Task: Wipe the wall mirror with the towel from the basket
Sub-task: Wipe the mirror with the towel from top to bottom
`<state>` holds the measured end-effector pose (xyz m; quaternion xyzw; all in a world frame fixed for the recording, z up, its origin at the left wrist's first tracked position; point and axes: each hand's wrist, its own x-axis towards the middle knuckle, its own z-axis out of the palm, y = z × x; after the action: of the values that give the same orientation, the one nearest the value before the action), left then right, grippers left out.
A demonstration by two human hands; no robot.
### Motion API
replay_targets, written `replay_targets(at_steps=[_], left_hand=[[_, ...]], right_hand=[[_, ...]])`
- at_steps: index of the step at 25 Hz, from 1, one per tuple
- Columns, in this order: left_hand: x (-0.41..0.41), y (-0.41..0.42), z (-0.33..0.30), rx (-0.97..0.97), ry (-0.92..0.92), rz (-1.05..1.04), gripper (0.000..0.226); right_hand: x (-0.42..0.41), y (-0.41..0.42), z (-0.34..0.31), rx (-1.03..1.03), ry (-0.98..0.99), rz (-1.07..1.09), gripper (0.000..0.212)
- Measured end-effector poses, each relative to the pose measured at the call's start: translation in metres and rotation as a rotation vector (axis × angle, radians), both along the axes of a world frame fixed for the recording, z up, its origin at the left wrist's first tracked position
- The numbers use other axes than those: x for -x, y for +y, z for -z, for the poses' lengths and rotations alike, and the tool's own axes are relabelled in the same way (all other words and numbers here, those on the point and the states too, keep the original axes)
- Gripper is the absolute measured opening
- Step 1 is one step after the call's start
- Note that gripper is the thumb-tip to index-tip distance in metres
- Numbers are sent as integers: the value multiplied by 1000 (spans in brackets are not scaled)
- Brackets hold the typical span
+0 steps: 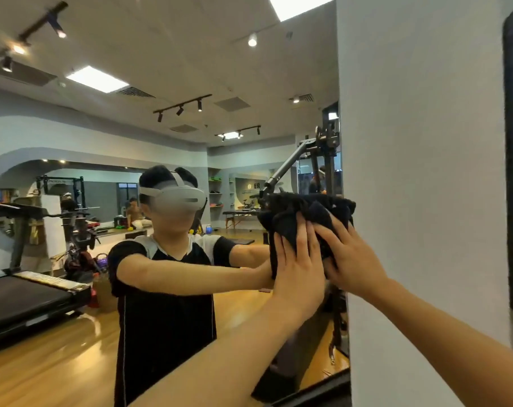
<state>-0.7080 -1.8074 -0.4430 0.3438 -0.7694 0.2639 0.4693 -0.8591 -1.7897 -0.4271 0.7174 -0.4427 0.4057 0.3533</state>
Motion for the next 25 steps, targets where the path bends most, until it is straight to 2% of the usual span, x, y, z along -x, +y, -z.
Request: replay_targets(at_steps=[3,5,10,14,19,25], left_hand=[[28,-10,-41,23,17,24,103],[29,-15,-37,27,-23,18,100],[6,-16,4,35,-197,31,85],[-5,-1,70,-78,-197,29,78],[-24,14,153,-145,-182,-8,90],[-64,20,150,-181,-290,-10,84]], right_hand=[[18,-2,-45,24,-44,19,77],[23,-5,-39,24,-36,17,78],[14,-6,24,-36,-115,27,85],[1,8,85,-158,-104,64,87],[-12,27,166,-322,-121,19,91],[-38,22,182,-294,-160,22,82]])
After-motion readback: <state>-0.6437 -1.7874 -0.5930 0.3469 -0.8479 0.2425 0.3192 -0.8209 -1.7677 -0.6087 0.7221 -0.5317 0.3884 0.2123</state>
